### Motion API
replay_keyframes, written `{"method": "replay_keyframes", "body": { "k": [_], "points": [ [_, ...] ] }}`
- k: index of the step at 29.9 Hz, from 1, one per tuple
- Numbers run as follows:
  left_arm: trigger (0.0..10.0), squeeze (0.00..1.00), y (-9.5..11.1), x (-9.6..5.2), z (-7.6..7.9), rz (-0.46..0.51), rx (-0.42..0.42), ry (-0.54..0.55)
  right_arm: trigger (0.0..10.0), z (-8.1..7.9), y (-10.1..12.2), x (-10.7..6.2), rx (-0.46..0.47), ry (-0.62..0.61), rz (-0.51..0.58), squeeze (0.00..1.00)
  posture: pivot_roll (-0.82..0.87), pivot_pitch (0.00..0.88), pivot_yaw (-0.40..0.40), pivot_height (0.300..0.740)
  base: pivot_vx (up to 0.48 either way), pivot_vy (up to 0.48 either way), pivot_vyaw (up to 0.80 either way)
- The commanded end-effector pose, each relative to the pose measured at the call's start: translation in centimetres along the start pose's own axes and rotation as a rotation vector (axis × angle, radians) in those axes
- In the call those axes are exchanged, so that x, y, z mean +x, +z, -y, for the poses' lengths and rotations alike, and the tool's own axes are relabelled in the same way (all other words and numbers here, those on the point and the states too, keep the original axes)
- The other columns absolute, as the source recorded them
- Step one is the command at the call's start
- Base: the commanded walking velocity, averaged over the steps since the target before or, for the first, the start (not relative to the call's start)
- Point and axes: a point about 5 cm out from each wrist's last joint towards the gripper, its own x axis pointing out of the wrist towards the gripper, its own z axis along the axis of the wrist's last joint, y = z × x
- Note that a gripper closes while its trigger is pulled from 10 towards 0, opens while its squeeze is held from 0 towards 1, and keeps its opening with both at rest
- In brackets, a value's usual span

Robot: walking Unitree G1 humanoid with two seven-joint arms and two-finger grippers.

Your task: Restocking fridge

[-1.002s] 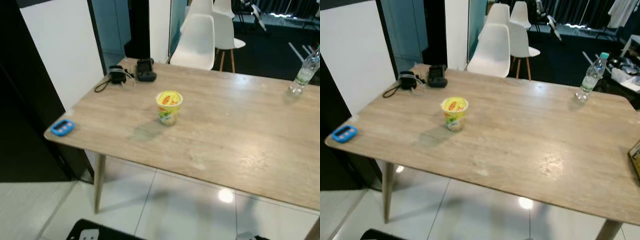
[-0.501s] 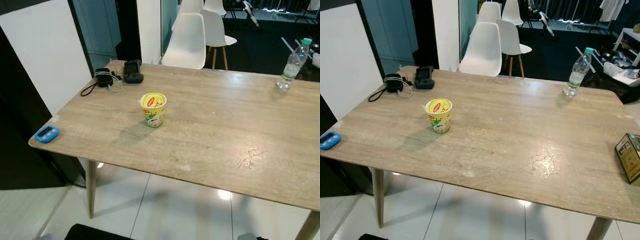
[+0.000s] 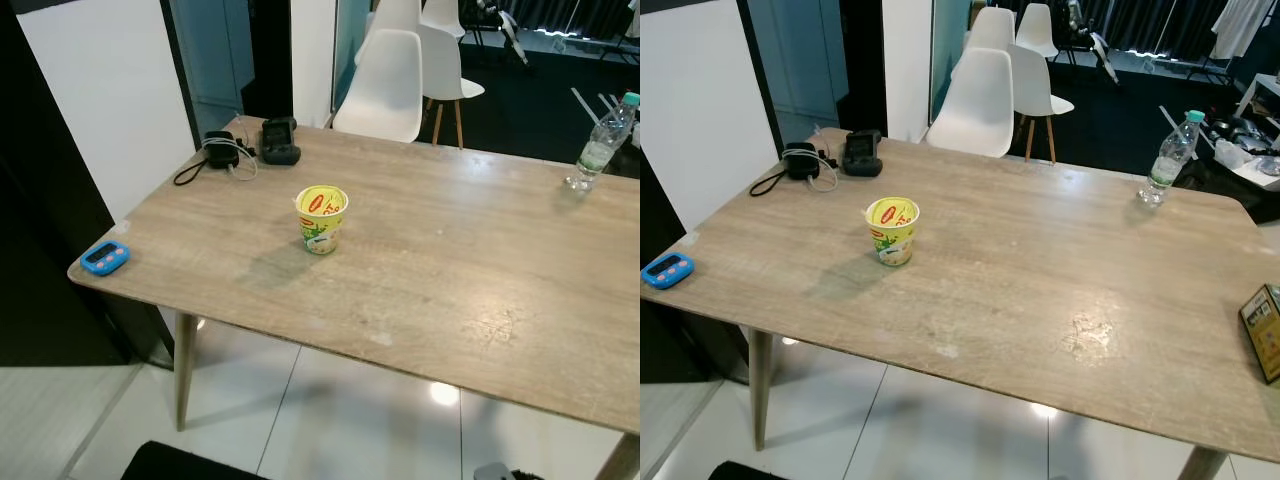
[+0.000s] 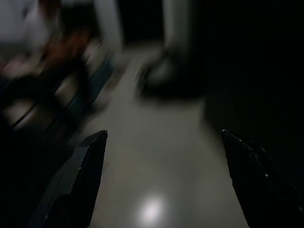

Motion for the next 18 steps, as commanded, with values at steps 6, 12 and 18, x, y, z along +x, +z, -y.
{"method": "replay_keyframes", "body": {
  "k": [6, 12, 18],
  "points": [
    [10.0, 0.0, 11.1, -0.7, 9.6, 0.428, -0.134, -0.488, 10.0, -0.2, -0.4, 0.0, -0.011, 0.004, -0.012, 0.0, 0.07, 0.0, -0.048, 0.74, 0.0, 0.0, 0.0],
    [10.0, 0.0, 15.9, -9.2, 19.9, 0.596, -0.222, -1.232, 10.0, -0.4, -0.7, 0.0, -0.009, 0.008, -0.019, 0.0, 0.06, 0.0, -0.044, 0.74, 0.0, 0.0, 0.0],
    [10.0, 0.0, 14.2, -16.6, 24.7, 0.608, -0.02, -1.806, 10.0, -0.1, -1.1, -0.2, -0.005, 0.0, -0.025, 0.0, 0.04, 0.0, -0.04, 0.74, 0.0, 0.0, 0.0]
  ]
}}
